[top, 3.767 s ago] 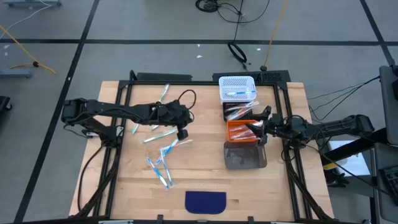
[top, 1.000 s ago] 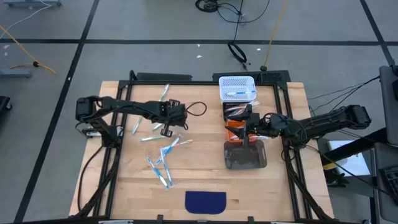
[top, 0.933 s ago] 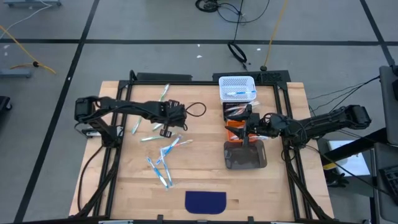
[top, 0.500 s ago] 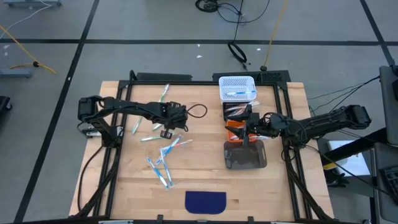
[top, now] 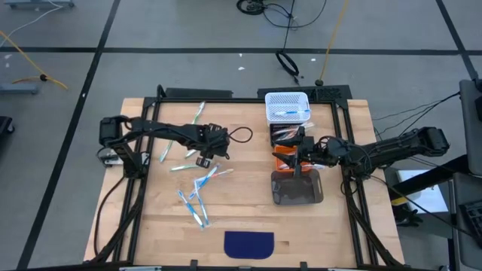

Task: Pick & Place Toothbrushes
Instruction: Put the purple toothbrush into the orange bin

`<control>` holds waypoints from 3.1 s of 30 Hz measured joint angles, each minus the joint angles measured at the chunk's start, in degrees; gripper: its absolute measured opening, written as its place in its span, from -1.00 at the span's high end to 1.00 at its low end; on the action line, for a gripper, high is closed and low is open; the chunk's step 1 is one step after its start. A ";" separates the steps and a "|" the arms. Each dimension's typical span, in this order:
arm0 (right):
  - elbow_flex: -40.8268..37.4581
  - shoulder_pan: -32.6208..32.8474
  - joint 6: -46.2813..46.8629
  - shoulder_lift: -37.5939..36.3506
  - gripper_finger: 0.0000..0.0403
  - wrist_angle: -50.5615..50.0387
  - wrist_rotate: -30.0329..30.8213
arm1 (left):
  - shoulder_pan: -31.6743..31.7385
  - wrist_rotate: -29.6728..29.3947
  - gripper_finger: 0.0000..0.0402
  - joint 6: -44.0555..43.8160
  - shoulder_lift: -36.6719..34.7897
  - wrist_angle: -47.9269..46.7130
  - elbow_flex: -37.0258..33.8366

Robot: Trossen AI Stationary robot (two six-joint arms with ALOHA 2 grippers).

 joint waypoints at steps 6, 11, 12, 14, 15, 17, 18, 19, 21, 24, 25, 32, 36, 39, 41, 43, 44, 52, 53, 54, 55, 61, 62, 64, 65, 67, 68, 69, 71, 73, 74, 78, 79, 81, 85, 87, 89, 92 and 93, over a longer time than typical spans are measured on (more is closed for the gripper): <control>0.00 0.00 0.02 -0.02 0.04 -0.05 0.01 | 1.02 0.96 0.25 0.43 1.97 1.62 0.06; 0.00 0.00 0.02 -0.04 0.04 -0.07 0.03 | 2.35 2.98 0.29 1.03 4.62 2.12 0.09; 0.00 0.00 0.02 -0.02 0.04 -0.09 0.03 | 2.67 3.39 0.30 1.01 4.79 2.04 0.24; 0.00 0.00 0.02 -0.02 0.04 -0.07 -0.02 | 2.96 3.51 0.31 1.05 5.60 2.33 0.31; 0.00 0.00 0.02 -0.02 0.04 -0.09 0.00 | 2.96 3.39 0.33 1.14 5.85 2.42 0.35; 0.00 0.02 0.02 -0.02 0.04 -0.11 -0.01 | 3.07 3.37 0.38 1.10 5.66 2.42 0.30; 0.00 0.02 0.02 -0.02 0.04 -0.09 -0.02 | 3.04 3.44 0.43 1.10 5.62 2.46 0.23; 0.00 0.02 0.02 -0.02 0.04 -0.11 0.01 | 2.93 3.56 0.50 1.14 5.62 2.49 0.23; 0.00 0.02 0.02 -0.02 0.04 -0.15 0.01 | 2.70 3.50 0.69 1.13 5.14 2.28 0.09; 0.00 0.02 0.02 -0.02 0.04 -0.30 0.03 | 2.50 3.25 0.93 0.41 4.96 2.46 0.03; 0.00 0.02 0.02 -0.02 0.04 -0.42 0.03 | 2.50 3.04 0.93 -0.19 4.60 2.37 -0.04; 0.00 0.02 0.02 -0.02 0.04 -0.66 0.03 | 1.17 0.19 0.96 -4.65 1.08 -0.32 -0.04; 0.00 -0.01 0.01 0.00 0.04 -0.89 0.05 | -0.11 -0.38 0.97 -6.62 -3.99 -0.10 -0.04; 0.00 -0.04 0.00 0.00 0.04 -0.41 0.05 | -0.86 -0.16 0.97 -8.07 -8.70 1.67 -0.01; 0.00 -0.04 0.00 -0.02 0.04 -0.28 0.07 | -1.22 0.39 0.97 -8.98 -11.94 4.16 -0.01; 0.00 -0.04 -0.04 0.00 0.04 0.42 0.07 | -1.31 1.59 0.97 -10.30 -15.13 6.19 -0.01; 0.00 -0.05 -0.10 -0.02 0.04 0.66 0.07 | -1.42 2.28 0.97 -11.25 -16.45 8.13 -0.01; 0.00 -0.15 -0.92 0.21 0.04 3.38 0.09 | -1.99 12.96 0.97 -18.78 -22.47 25.18 0.01; 0.00 -0.15 -1.43 0.25 0.04 3.82 0.07 | -2.22 13.93 0.96 -19.41 -22.42 28.25 0.07; 0.00 -0.15 -1.57 0.26 0.04 4.29 0.07 | -2.43 14.83 0.95 -19.81 -22.36 30.14 0.09; 0.00 -0.15 -1.60 0.26 0.04 4.76 0.08 | -2.75 15.56 0.95 -20.15 -22.24 31.68 0.06; 0.00 -0.15 -1.70 0.26 0.04 5.39 0.09 | -5.44 17.75 0.95 -20.76 -19.14 43.57 0.05; 0.00 -0.15 -1.73 0.26 0.04 5.68 0.09 | -5.81 17.71 0.94 -20.98 -18.57 44.73 0.05; 0.00 -0.15 -1.79 0.28 0.04 6.59 0.07 | -6.54 17.74 0.95 -21.41 -16.93 48.64 0.06; 0.00 -0.15 -2.01 0.28 0.04 7.16 0.08 | -6.85 17.73 0.96 -21.46 -16.10 49.81 0.07; 0.00 -0.15 -3.03 0.62 0.04 8.15 0.09 | -7.35 17.72 0.97 -21.61 -14.37 52.21 0.05; 0.00 -0.15 -3.57 0.99 0.04 8.55 0.09 | -7.58 17.74 0.97 -21.82 -13.44 53.92 0.05; 0.00 -0.15 -3.94 1.51 0.04 9.17 0.09 | -7.79 17.72 0.96 -21.82 -12.74 55.31 0.05; 0.00 -0.15 -4.71 2.98 0.04 11.20 0.09 | -8.03 17.73 0.93 -21.83 -11.22 58.25 0.05; 0.00 -0.29 -5.36 4.69 0.04 13.23 0.09 | -8.27 17.71 0.95 -21.95 -9.80 60.29 0.07; 0.00 -0.48 -5.70 5.58 0.04 14.18 0.07 | -8.33 17.71 0.97 -22.02 -8.97 61.21 0.03; 0.01 -1.52 -5.96 9.07 0.04 18.68 0.08 | -8.47 18.12 0.94 -23.87 -6.16 65.55 0.03; 0.02 -1.74 -5.93 9.71 0.04 19.43 0.09 | -8.47 18.21 0.93 -24.44 -5.55 66.17 0.03; 0.15 -2.07 -5.88 11.18 0.04 20.98 0.03 | -8.47 18.25 0.94 -24.80 -4.26 67.16 0.03; 1.40 -2.32 -5.84 13.53 0.04 20.99 -0.08 | -8.43 18.32 0.97 -24.81 -2.10 69.38 0.03; 2.27 -2.32 -5.84 14.66 0.04 20.93 -0.08 | -8.43 18.33 0.93 -24.80 -1.45 70.61 0.04; 2.80 -2.32 -5.84 15.56 0.07 20.26 -0.13 | -8.30 18.30 0.92 -24.80 -1.08 70.64 0.05; 3.23 -2.32 -5.82 16.36 0.22 19.48 -0.13 | -8.26 18.28 0.97 -24.60 -1.00 70.57 0.03; 3.23 -2.32 -5.84 16.39 0.30 19.30 -0.13 | -8.25 18.13 0.97 -24.60 -1.03 70.70 0.03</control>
